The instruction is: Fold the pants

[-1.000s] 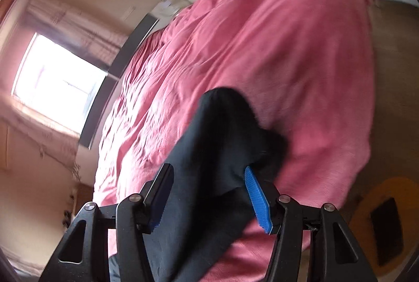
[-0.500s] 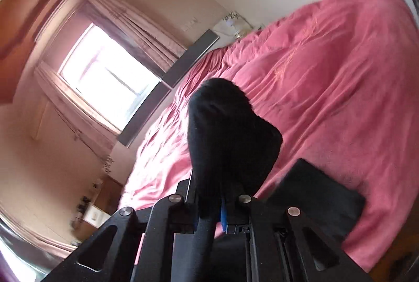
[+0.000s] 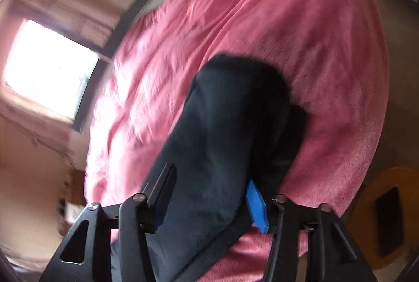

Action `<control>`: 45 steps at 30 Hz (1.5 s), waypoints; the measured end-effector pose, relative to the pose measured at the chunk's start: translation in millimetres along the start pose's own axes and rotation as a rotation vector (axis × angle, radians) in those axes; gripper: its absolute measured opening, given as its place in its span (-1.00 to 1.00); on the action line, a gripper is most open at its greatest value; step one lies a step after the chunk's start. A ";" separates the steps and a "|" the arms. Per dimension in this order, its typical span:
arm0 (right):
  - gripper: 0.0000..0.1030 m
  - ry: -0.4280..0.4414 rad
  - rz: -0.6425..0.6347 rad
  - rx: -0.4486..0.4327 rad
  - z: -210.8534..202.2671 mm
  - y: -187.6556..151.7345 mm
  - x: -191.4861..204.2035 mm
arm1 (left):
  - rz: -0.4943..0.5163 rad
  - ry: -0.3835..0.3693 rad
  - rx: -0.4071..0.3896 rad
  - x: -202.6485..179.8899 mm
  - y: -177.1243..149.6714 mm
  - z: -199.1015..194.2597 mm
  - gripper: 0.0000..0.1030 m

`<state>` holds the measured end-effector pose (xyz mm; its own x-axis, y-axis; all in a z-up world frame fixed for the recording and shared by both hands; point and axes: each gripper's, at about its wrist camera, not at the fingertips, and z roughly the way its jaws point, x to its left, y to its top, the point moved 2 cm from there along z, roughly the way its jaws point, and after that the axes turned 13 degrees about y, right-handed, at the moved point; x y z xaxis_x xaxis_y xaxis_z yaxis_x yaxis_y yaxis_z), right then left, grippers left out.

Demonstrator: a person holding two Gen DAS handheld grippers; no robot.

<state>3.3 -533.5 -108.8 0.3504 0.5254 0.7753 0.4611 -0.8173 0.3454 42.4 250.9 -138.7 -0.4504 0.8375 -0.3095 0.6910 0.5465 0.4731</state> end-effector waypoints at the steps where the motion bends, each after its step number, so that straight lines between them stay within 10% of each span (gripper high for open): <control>1: -0.88 -0.032 -0.026 0.024 4.3 0.5 5.4 | 0.004 0.001 0.001 -0.8 0.3 0.0 -0.22; 4: -0.87 -0.091 -0.142 0.045 6.4 0.0 43.1 | -0.006 -0.007 0.004 -0.3 1.4 -1.2 -0.22; 7: -0.87 0.276 -0.374 -0.133 -38.8 -0.4 113.5 | -0.026 -0.024 0.009 2.4 2.3 -2.4 -0.22; 9: -0.87 0.371 -0.491 -0.199 -61.4 -3.4 135.1 | -0.033 -0.026 0.005 3.3 2.0 -2.8 -0.22; 16: -0.87 -0.053 -0.151 0.023 1.5 -6.1 -2.7 | -0.013 -0.019 0.002 -0.1 0.1 -1.7 -0.22; 21: -0.54 0.071 0.039 -0.003 1.8 4.1 -36.3 | -0.026 -0.026 0.004 2.2 0.2 -4.3 -0.22; 23: 0.15 0.082 0.020 -0.076 -10.1 8.6 -26.5 | -0.027 -0.019 0.006 1.9 -0.6 -2.5 -0.21; 24: 0.10 0.058 -0.008 -0.112 -11.2 11.8 -20.6 | -0.023 -0.015 0.007 1.5 -0.7 -1.6 -0.22; 26: -0.86 0.000 -0.057 -0.085 -0.9 20.3 -8.0 | -0.010 -0.009 0.007 -1.9 -0.1 -1.1 -0.22; 28: -0.84 0.015 -0.133 -0.070 5.1 23.6 16.9 | 0.002 -0.007 0.008 -4.2 0.8 -1.6 -0.21; 32: -0.85 0.422 -0.337 -0.281 -35.2 23.6 80.1 | -0.007 -0.009 0.002 -2.8 1.9 -4.6 -0.21; 39: -0.78 -0.078 -0.044 -0.061 33.3 18.1 -32.5 | -0.007 -0.005 0.007 -1.2 -0.8 -1.2 -0.22; 42: -0.77 -0.012 0.048 -0.084 37.1 6.4 -47.8 | 0.003 -0.005 0.003 -2.9 0.5 -3.7 -0.21; 45: -0.20 0.057 0.070 -0.121 34.0 6.0 -34.8 | -0.009 -0.006 0.009 0.0 1.2 -3.0 -0.21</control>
<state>21.6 -548.7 -151.6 0.3296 0.4546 0.8275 0.3342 -0.8759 0.3481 41.6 251.5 -135.7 -0.4534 0.8323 -0.3189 0.6916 0.5542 0.4631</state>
